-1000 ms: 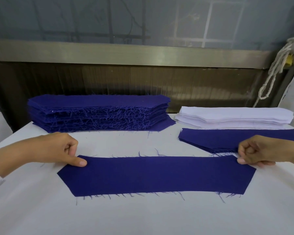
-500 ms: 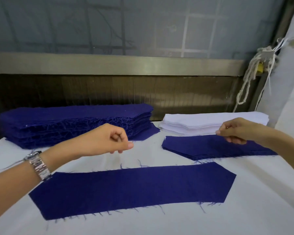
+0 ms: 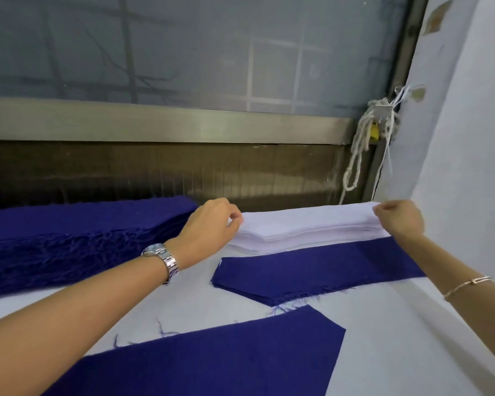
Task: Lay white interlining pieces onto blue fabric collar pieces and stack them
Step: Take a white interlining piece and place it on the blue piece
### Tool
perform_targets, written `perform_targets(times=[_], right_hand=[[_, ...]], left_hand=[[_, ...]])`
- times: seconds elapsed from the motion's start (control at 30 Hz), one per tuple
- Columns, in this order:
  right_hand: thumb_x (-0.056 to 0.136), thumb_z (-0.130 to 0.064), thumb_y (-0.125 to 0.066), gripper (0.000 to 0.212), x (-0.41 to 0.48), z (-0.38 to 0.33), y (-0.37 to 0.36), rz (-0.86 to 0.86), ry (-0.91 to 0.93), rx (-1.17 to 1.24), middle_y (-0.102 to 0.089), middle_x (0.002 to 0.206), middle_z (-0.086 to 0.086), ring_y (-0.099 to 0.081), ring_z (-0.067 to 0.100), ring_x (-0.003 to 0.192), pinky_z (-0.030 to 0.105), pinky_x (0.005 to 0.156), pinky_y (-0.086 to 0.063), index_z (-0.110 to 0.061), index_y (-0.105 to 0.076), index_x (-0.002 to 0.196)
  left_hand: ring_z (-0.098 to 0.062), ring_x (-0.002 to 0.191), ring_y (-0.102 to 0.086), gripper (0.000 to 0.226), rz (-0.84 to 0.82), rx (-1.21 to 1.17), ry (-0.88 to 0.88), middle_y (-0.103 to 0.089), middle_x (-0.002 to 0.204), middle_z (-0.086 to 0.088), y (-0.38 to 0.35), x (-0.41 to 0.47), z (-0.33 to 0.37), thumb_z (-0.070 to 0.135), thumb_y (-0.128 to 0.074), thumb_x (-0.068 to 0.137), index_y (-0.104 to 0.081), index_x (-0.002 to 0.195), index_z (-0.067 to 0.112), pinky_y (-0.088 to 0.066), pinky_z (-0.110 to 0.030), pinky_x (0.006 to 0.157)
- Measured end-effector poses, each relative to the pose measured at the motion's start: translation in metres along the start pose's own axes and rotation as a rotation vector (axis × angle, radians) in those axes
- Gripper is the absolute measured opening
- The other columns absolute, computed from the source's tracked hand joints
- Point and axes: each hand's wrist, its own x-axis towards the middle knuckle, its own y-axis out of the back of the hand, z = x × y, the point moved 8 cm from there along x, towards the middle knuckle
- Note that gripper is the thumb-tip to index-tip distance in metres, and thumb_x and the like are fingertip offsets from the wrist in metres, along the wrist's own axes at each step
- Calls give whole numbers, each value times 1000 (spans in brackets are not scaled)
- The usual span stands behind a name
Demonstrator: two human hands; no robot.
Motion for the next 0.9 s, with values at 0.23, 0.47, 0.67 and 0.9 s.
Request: perform_targets(times=[0.23,0.47,0.67,0.9], right_hand=[[101,-16,-44,34,29,9,-7,33,92,-364,-63,108,24,-44,41,111,42,85,-44,-5,-76,105],[101,-36,-54,39,50,14,-22,-57,-8,-388,-60,124,23,-39,40,125,43,97,-42,-6,-69,121],[98,-30,-61,39,54,19,-23,-29,-81,-323,-62,120,28,-42,42,125,44,94,-43,5,-65,113],[93,-15,-61,21,50,11,-19,32,9,-265,-67,103,25,-47,44,111,41,80,-46,-2,-78,91]], left_hand=[[-22,76,-62,30,-2,34,36,-62,85,-6,-25,23,-9,16,-55,97,-65,71,7,-52,-32,65],[-15,84,-65,19,12,-12,39,-69,98,-3,-28,32,-15,23,-61,97,-77,101,13,-53,-25,73],[-10,82,-66,19,1,7,1,-73,95,-1,-28,37,-16,27,-65,95,-77,104,15,-57,-26,78],[-9,80,-66,16,-18,1,2,-74,90,0,-28,41,-17,26,-66,94,-76,104,17,-57,-25,79]])
